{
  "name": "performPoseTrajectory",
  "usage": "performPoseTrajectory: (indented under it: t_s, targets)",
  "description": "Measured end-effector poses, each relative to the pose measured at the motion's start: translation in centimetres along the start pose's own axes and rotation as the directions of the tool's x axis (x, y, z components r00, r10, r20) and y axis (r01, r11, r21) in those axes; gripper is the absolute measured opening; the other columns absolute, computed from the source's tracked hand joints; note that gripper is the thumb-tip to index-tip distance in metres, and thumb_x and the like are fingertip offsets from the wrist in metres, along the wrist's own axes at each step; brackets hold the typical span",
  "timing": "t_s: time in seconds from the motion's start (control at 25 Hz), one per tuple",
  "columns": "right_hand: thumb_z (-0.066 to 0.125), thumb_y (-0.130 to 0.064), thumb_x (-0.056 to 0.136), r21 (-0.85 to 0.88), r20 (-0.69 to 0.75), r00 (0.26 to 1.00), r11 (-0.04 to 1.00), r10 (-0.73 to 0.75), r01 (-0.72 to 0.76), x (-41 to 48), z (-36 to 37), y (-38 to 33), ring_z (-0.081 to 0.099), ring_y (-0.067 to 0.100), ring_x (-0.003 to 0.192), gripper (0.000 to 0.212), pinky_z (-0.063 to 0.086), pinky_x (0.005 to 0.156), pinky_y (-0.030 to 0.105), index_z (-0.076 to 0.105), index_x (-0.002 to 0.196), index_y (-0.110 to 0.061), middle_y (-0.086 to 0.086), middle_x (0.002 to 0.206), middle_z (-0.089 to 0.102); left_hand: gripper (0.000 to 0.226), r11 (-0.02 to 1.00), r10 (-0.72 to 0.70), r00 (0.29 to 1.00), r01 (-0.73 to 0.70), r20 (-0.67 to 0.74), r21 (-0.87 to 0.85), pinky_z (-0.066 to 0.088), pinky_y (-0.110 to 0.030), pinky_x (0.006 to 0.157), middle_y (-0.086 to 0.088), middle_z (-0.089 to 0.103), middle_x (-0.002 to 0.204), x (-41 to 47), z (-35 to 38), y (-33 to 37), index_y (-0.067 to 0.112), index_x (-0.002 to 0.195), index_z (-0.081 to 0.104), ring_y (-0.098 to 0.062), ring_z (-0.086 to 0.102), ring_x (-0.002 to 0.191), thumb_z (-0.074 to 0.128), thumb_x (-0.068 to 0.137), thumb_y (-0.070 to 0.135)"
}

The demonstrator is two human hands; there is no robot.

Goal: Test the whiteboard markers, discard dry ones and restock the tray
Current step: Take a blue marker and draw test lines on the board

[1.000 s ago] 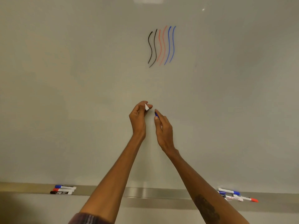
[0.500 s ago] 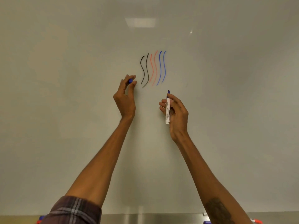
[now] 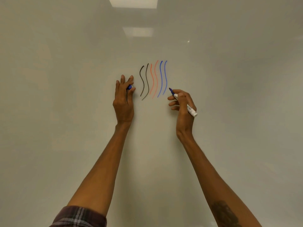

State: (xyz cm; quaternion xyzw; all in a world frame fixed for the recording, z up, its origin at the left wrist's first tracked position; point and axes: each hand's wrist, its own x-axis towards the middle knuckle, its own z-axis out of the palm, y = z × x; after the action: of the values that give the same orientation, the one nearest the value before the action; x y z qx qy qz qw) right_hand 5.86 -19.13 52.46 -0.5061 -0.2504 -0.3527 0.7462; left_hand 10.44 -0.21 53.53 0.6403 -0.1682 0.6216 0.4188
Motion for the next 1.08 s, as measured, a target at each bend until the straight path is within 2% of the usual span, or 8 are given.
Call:
performPoseTrajectory:
  t_s: [0.08,0.16,0.28,0.4,0.64,0.84,0.96,1.08]
  targets:
    - [0.054,-0.016,0.099,-0.057,-0.03,0.996,0.995,-0.09,0.088,1.6,0.7,-0.5,0.067,0.019,0.081,0.02,0.052,0.07,0.03,0.064,0.112,-0.005,0.014,0.096,0.071,0.038,1.0,0.01,1.0,-0.01,0.001,0.005,0.03,-0.025,0.118,-0.011,0.047,0.15,-0.1,0.0,-0.2,0.006,0.133,0.059,-0.029,0.032,0.146,0.05,0.102,0.026]
    - [0.059,-0.02,0.096,-0.131,-0.048,0.983,0.977,-0.178,0.17,3.2,1.4,-1.0,0.07,0.017,0.089,0.025,0.057,0.074,0.03,0.064,0.115,-0.006,0.007,0.1,0.072,0.039,1.0,0.007,1.0,-0.007,-0.004,0.01,0.032,-0.03,0.119,-0.009,0.045,0.151,-0.1,0.0,-0.2,0.007,0.134,0.058,-0.028,0.031,0.147,0.049,0.102,0.028]
    - [0.061,-0.018,0.095,-0.274,-0.047,0.947,0.916,-0.317,0.293,5.1,2.1,-1.2,0.069,0.007,0.092,0.027,0.056,0.079,0.022,0.067,0.118,-0.004,0.001,0.105,0.072,0.043,1.0,0.006,1.0,-0.005,-0.004,0.017,0.033,-0.033,0.119,-0.008,0.043,0.151,-0.1,-0.1,0.0,0.008,0.136,0.057,-0.026,0.03,0.147,0.047,0.102,0.032]
    - [0.06,-0.019,0.096,-0.379,-0.023,0.907,0.843,-0.421,0.382,6.6,2.7,-1.1,0.069,0.006,0.096,0.029,0.057,0.083,0.027,0.068,0.12,-0.005,0.001,0.108,0.073,0.043,1.0,-0.006,1.0,0.006,0.006,0.009,0.032,-0.034,0.119,-0.008,0.043,0.152,-0.2,-0.1,-0.1,0.009,0.137,0.057,-0.024,0.028,0.148,0.047,0.102,0.032]
    - [0.06,-0.023,0.094,-0.511,0.048,0.881,0.747,-0.47,0.426,5.2,1.7,0.2,0.069,0.015,0.088,0.028,0.057,0.075,0.038,0.07,0.118,-0.01,0.0,0.101,0.073,0.041,1.0,0.003,1.0,-0.003,0.005,0.017,0.032,-0.034,0.119,-0.002,0.041,0.151,-0.1,-0.1,-0.3,0.009,0.137,0.057,-0.022,0.028,0.147,0.048,0.102,0.03]
    - [0.063,-0.02,0.09,-0.548,0.007,0.92,0.768,-0.393,0.332,-0.9,0.1,3.5,0.066,0.016,0.078,0.024,0.055,0.067,0.041,0.072,0.111,-0.011,0.0,0.091,0.072,0.043,1.0,0.021,1.0,-0.021,0.0,0.02,0.032,-0.032,0.119,0.002,0.039,0.15,-0.1,-0.1,-0.2,0.009,0.136,0.056,-0.018,0.028,0.146,0.047,0.102,0.032]
    - [0.061,-0.023,0.092,-0.493,-0.046,0.914,0.805,-0.404,0.331,0.4,0.6,2.3,0.068,0.016,0.083,0.027,0.056,0.072,0.038,0.071,0.112,-0.009,0.001,0.095,0.073,0.043,1.0,0.018,1.0,-0.018,0.004,0.022,0.033,-0.034,0.119,0.001,0.04,0.15,-0.2,-0.1,-0.3,0.007,0.136,0.057,-0.017,0.028,0.146,0.047,0.102,0.032]
    - [0.059,-0.022,0.096,-0.486,-0.078,0.881,0.789,-0.467,0.376,4.2,1.4,0.3,0.068,0.015,0.09,0.027,0.056,0.078,0.036,0.069,0.116,-0.007,0.001,0.101,0.073,0.043,0.999,0.028,1.0,-0.028,0.001,0.023,0.035,-0.039,0.118,0.0,0.041,0.15,-0.2,-0.2,-0.4,0.008,0.136,0.057,-0.018,0.028,0.146,0.047,0.102,0.033]
